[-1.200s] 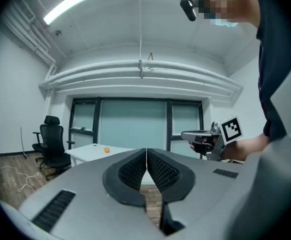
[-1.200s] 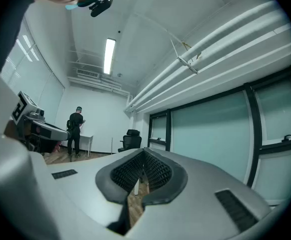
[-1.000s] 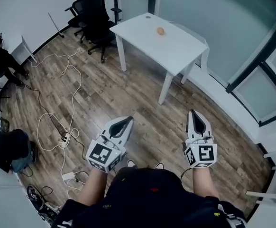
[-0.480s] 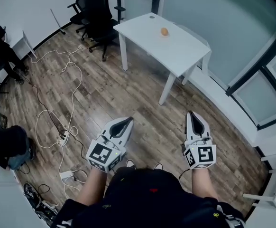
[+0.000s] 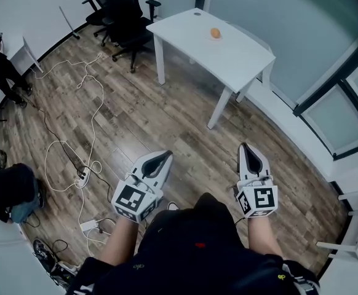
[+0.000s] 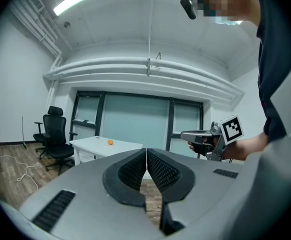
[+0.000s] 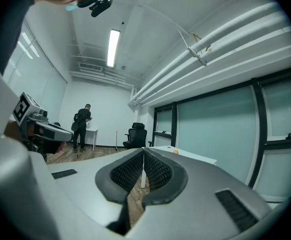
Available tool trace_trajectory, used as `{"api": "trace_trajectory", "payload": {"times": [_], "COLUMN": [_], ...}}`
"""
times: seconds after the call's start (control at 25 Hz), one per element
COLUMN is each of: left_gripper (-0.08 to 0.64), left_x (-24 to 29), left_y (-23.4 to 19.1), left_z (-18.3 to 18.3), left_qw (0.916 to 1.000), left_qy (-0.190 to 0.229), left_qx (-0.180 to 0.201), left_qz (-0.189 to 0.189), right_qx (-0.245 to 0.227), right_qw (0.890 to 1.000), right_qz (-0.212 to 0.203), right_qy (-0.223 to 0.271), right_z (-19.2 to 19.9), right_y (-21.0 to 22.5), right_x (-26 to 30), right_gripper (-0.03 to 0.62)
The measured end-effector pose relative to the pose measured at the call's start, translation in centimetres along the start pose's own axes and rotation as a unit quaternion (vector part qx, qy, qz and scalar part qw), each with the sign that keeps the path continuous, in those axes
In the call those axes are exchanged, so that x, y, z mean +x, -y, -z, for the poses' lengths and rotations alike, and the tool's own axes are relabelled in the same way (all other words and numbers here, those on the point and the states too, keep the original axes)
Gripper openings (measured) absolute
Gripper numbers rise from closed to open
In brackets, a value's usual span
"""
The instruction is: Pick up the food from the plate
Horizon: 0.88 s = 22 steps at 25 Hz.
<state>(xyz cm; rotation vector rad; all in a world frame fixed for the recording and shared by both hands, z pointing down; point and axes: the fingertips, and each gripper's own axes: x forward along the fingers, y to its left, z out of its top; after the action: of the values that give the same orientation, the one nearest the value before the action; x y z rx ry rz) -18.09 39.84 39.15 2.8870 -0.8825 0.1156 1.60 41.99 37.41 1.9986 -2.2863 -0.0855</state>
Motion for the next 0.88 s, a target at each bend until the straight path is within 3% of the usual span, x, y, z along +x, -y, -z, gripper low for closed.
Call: {"api": "trace_trajectory", "payload": {"times": [0.24, 0.52, 0.88], "left_gripper": [0.023, 0.023, 0.023], "left_x": [2.1, 7.1, 19.0], "left_y": [-2.4, -8.1, -13.8], "left_z": [-0.2, -1.2, -4.1], "left_qw": [1.0, 0.9993, 0.998], "left_qy": [-0.007, -0.024, -0.032], "left_qx": [-0.002, 0.009, 0.02], "left_qz": [-0.004, -0.029, -0.051], "right_qx": [0.003, 0.024, 0.049], "right_qw": [1.0, 0.999, 0.998], "right_qz": [-0.005, -0.037, -0.048], "right_qy": [-0.005, -0.009, -0.002], "right_z": [0.2, 1.4, 1.7], "right_y": [1.2, 3.2, 12.7], "right_x": [3.8, 13.0, 24.0], "right_gripper": [0.025, 0.025, 0.025]}}
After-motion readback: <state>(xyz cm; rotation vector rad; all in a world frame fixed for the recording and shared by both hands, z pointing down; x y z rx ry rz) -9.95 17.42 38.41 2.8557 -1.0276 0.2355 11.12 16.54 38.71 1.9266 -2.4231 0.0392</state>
